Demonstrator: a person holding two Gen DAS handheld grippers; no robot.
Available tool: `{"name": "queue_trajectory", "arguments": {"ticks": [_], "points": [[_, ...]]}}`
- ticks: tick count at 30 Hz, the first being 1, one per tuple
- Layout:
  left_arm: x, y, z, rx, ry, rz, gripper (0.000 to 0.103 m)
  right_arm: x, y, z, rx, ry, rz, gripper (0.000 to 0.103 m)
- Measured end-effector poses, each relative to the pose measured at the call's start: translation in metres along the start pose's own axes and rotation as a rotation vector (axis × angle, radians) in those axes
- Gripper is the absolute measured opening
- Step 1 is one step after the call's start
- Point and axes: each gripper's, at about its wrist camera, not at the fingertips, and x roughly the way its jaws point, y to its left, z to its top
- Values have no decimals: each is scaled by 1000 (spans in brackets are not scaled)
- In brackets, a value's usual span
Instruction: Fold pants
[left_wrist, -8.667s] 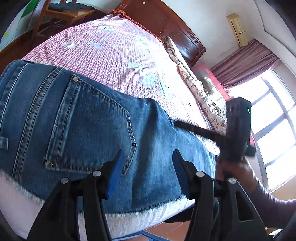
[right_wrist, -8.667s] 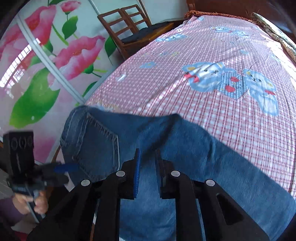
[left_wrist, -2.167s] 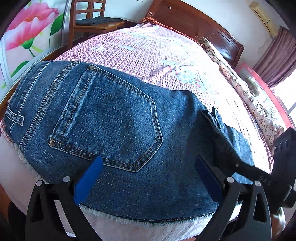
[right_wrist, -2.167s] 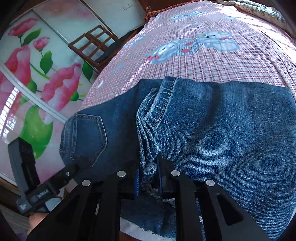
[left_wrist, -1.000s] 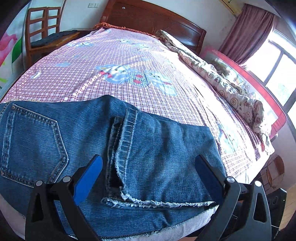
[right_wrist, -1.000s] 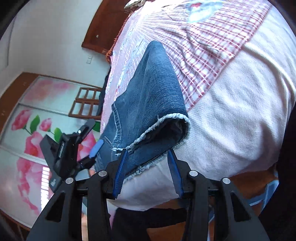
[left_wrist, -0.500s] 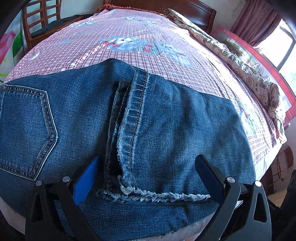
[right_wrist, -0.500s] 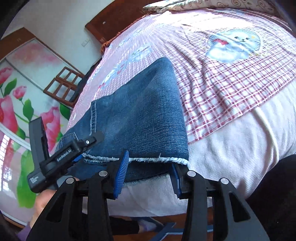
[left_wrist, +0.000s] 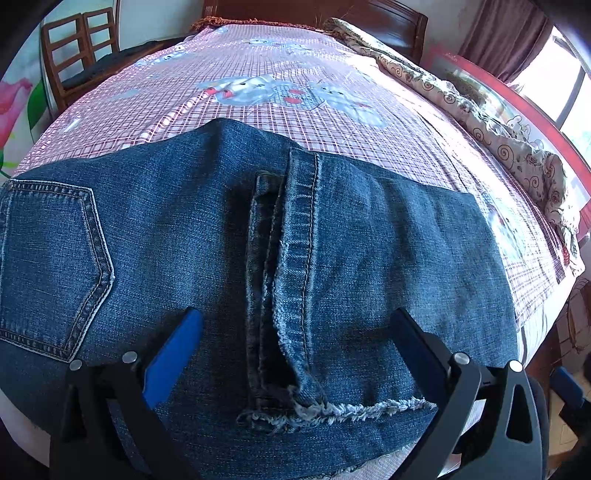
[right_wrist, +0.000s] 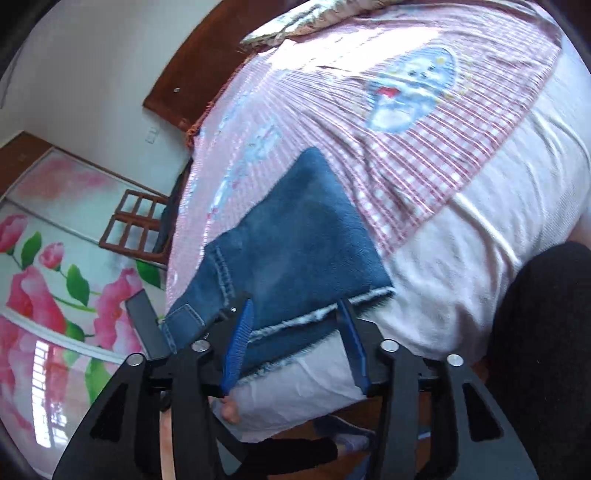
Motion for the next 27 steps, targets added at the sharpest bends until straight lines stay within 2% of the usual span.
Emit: {"name": "queue_trajectory", "arguments": {"ticks": [4, 5, 9, 12, 13, 14, 15, 17, 21, 27], "points": [[0, 2, 0, -8, -1, -13, 101, 39, 33, 33, -89, -24, 138, 65], [-1, 3, 0, -12, -2, -18, 101, 50, 40, 39, -106, -30, 145, 65], [-1, 5, 0, -25, -6, -32, 101, 96, 50, 49, -60, 17, 217, 65], [-4, 6, -1, -31, -10, -52, 101, 134, 44, 37, -11, 101, 209, 65], [-7, 9, -1, -37, -12, -70, 101, 153, 37, 30, 13, 176, 204, 65], [-11, 13, -2, -48, -12, -90, 101, 167, 31, 23, 11, 225, 165, 63], [-16, 19, -4, -62, -13, -100, 100, 168, 35, 19, -56, 192, 162, 63], [-35, 35, -13, -80, -42, -115, 100, 168, 48, 12, -184, 191, 114, 63], [-81, 85, -38, -144, -131, -83, 100, 173, 48, 13, -141, 201, 112, 63], [-112, 192, -70, -457, -169, -59, 100, 176, 52, 8, -183, 182, 106, 63]]}}
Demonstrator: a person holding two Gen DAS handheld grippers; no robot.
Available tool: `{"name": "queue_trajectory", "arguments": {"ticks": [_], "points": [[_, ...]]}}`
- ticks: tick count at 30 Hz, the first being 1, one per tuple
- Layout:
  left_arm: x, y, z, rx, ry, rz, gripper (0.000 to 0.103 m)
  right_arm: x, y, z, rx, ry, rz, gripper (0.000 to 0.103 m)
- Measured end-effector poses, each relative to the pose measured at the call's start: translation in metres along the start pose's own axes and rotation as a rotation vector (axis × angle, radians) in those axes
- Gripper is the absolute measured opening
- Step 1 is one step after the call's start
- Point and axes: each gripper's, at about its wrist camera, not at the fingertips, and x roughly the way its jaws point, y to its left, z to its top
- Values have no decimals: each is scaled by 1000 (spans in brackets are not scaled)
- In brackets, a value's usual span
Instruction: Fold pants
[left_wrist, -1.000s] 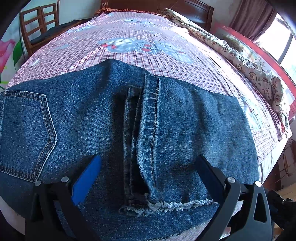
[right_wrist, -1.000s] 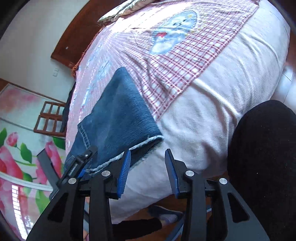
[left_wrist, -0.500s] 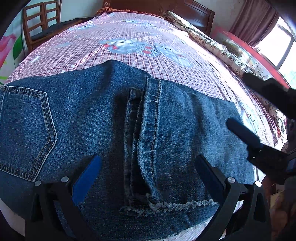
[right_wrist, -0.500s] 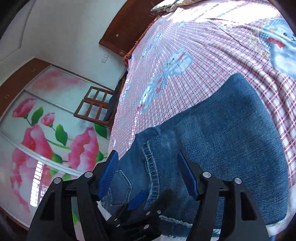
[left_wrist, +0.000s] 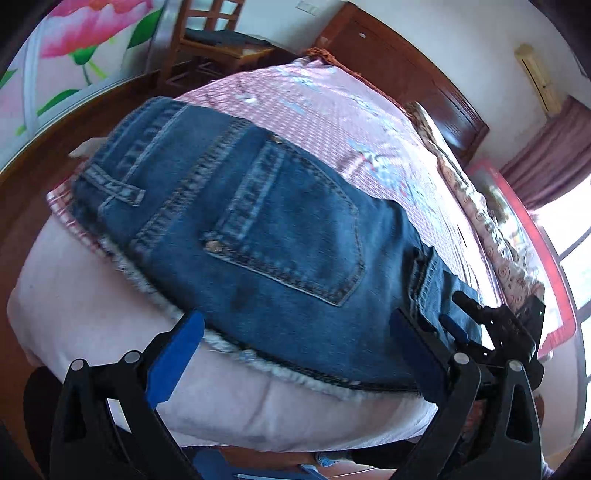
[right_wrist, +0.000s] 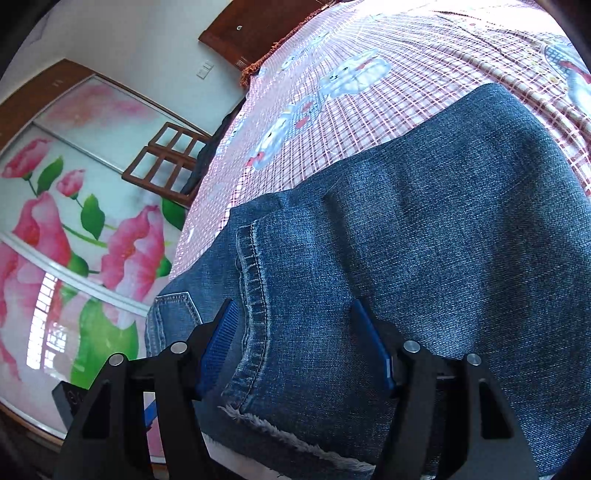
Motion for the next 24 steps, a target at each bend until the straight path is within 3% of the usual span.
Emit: {"name": "queue_trajectory", "arguments": {"ticks": [5, 9, 13, 18, 20, 21, 22, 24], "points": [[-11, 57, 21, -118, -41, 39, 100, 2, 0, 1, -2, 4, -4, 64], [-10, 84, 43, -183, -48, 9, 101, 0, 1, -2, -25, 0, -26, 64], [-8, 95, 56, -230, -61, 6, 101, 2, 26, 4, -97, 39, -126, 64], [-6, 93, 52, -211, -51, 6, 101, 3, 71, 15, -200, -114, -51, 64], [-4, 93, 49, -206, -38, 9, 101, 31, 76, 20, -179, -34, 30, 66], [-4, 93, 47, -209, -38, 10, 101, 56, 72, 19, -155, 62, 27, 74], [-5, 99, 49, -217, -39, 5, 101, 79, 67, 15, -138, 153, -20, 74], [-7, 105, 50, -259, -43, -10, 101, 80, 74, 15, -165, 112, -27, 78]]}}
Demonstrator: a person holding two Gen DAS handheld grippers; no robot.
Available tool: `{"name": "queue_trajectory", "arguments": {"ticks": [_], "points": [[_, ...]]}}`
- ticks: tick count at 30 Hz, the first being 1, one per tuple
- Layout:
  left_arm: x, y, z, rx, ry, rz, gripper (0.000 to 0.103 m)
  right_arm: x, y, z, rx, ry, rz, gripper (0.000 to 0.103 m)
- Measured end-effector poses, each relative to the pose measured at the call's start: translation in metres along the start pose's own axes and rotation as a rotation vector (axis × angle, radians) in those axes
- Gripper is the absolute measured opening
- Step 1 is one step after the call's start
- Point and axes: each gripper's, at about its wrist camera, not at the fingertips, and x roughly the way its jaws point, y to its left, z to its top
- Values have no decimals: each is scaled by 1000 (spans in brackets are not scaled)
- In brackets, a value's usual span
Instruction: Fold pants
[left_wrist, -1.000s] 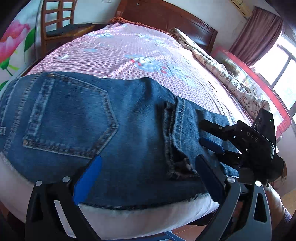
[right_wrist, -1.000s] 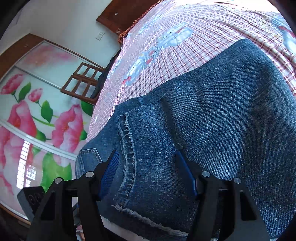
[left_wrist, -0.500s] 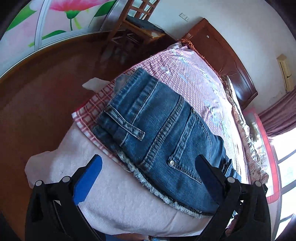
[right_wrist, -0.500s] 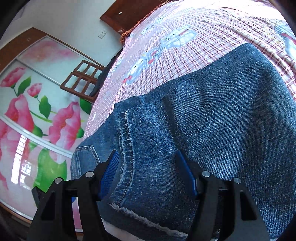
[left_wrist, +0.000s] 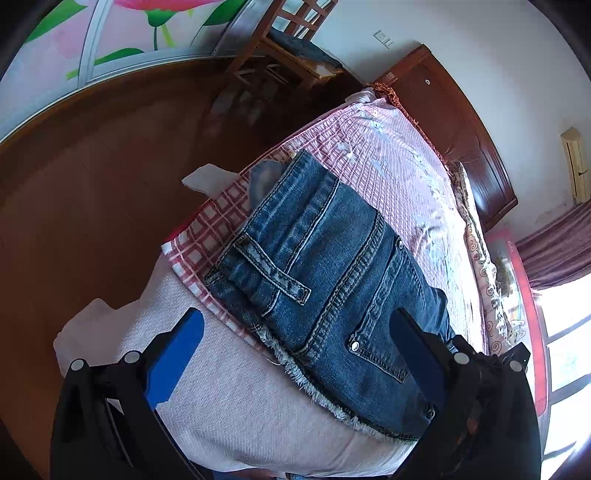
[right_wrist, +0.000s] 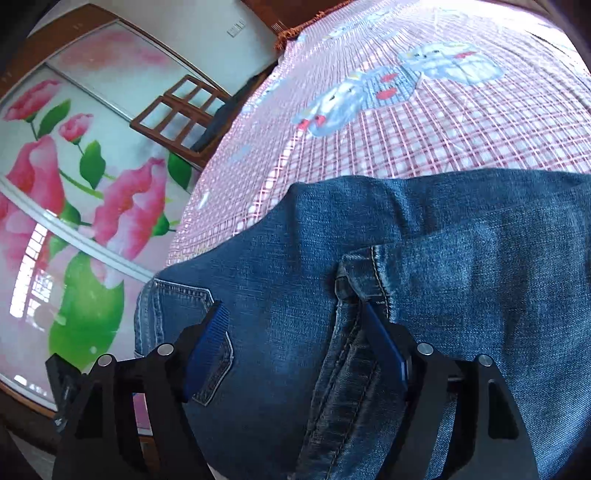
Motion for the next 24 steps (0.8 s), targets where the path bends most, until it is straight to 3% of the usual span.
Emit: {"name": "queue_trajectory", "arguments": {"ticks": [11, 22, 24], "points": [[21, 47, 17, -351, -5, -210, 101, -2, -4, -6, -13, 19, 18, 78], [25, 51, 13, -373, -16, -226, 100, -5, -5, -9, -16, 11, 22, 78], [25, 49, 14, -354, -6, -177, 89, -5, -4, -11, -18, 7, 21, 78]]}}
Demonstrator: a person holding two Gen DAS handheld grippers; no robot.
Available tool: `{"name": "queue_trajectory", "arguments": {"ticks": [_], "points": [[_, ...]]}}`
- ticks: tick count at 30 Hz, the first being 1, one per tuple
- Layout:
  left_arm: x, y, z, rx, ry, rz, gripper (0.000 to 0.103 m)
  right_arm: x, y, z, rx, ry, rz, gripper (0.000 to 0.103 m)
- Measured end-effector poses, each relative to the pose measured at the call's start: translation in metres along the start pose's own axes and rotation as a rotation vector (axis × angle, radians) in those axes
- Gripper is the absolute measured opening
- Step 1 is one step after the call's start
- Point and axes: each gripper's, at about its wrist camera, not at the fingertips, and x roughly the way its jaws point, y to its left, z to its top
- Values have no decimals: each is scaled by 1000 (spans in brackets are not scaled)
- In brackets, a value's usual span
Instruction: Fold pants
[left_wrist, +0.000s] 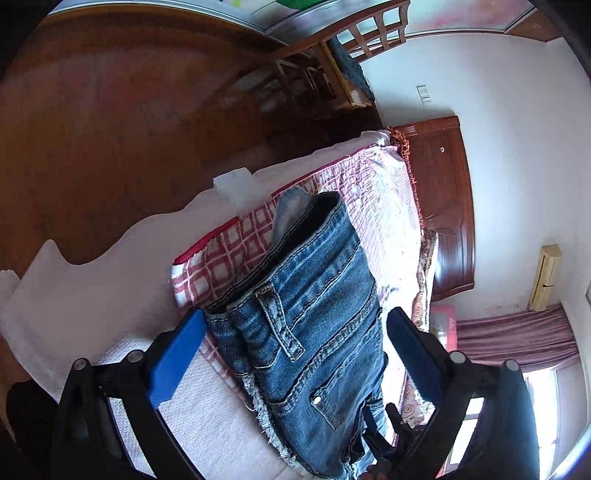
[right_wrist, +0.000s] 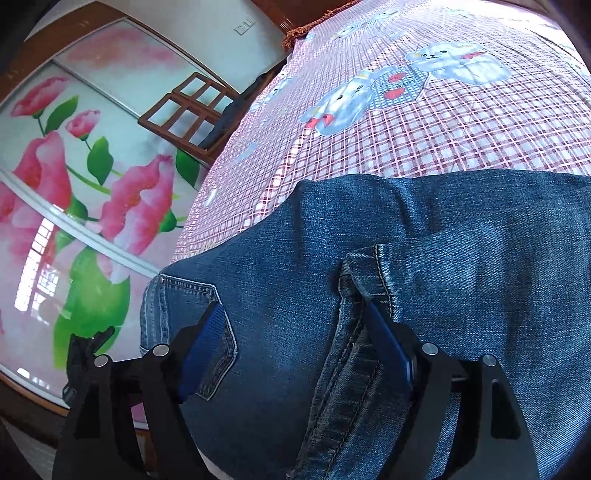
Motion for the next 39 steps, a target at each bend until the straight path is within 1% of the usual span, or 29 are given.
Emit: {"name": "queue_trajectory", "arguments": {"ticks": [1, 2, 3, 5, 7, 8, 9, 13, 14, 16, 17, 18, 20, 21, 22, 25, 26, 27, 29, 30, 32, 33, 34, 36, 37, 39], "points": [[2, -3, 0, 26, 10, 61, 64, 0, 0, -1, -1, -2, 0, 78], [4, -2, 1, 46, 22, 111, 31, -1, 1, -2, -1, -4, -1, 78], [7, 1, 1, 34, 45, 127, 26, -1, 2, -2, 0, -6, -1, 78], [7, 5, 1, -5, 36, 127, 22, 0, 1, -2, 0, -6, 0, 78], [4, -3, -3, 18, 9, 164, 18, -1, 1, -2, 3, -5, 3, 78], [2, -11, -6, 51, -9, 182, 16, -1, 1, -2, 4, -4, 4, 78], [-1, -17, -9, 71, -26, 183, 15, 0, 1, -1, 6, -4, 4, 78], [-12, -17, -9, 14, -54, 106, 14, -1, 0, 0, 11, -5, 6, 78], [-15, -20, -10, 17, -59, 97, 14, -2, -1, 0, 17, -7, 11, 78], [-23, -32, -14, 57, -75, 73, 14, -5, -4, 2, 50, -7, 33, 78], [-28, -40, -17, 76, -81, 52, 14, -8, -8, 4, 91, -10, 56, 79], [-33, -50, -19, 100, -88, 40, 14, -13, -14, 4, 152, -21, 84, 84], [-41, -70, -25, 146, -97, -3, 14, -26, -25, 2, 264, -56, 165, 84], [-45, -80, -28, 170, -98, -26, 14, -31, -30, -1, 301, -61, 207, 84], [-47, -92, -32, 201, -99, -49, 14, -36, -33, -5, 331, -57, 230, 84], [-52, -127, -45, 296, -91, -126, 14, -40, -47, -21, 419, -31, 296, 84], [-52, -139, -50, 327, -85, -148, 14, -39, -50, -26, 432, -36, 309, 84], [-51, -148, -56, 350, -78, -168, 14, -38, -50, -27, 416, -39, 311, 84], [-48, -165, -66, 374, -51, -209, 14, -32, -42, -22, 375, 5, 264, 85], [-47, -173, -71, 392, -38, -226, 14, -31, -40, -20, 382, 12, 258, 89], [-45, -191, -87, 443, -8, -248, 14, -32, -42, -16, 427, 17, 293, 90], [-43, -200, -96, 466, 11, -264, 14, -35, -46, -16, 464, 11, 324, 90], [-41, -208, -106, 492, 29, -281, 14, -39, -53, -17, 509, -6, 376, 90], [-35, -224, -127, 553, 67, -301, 14, -53, -68, -25, 622, -65, 469, 90], [-30, -231, -138, 587, 88, -311, 14, -60, -76, -29, 670, -94, 525, 91], [-17, -244, -163, 647, 146, -326, 14, -67, -85, -33, 730, -102, 652, 94]]}}
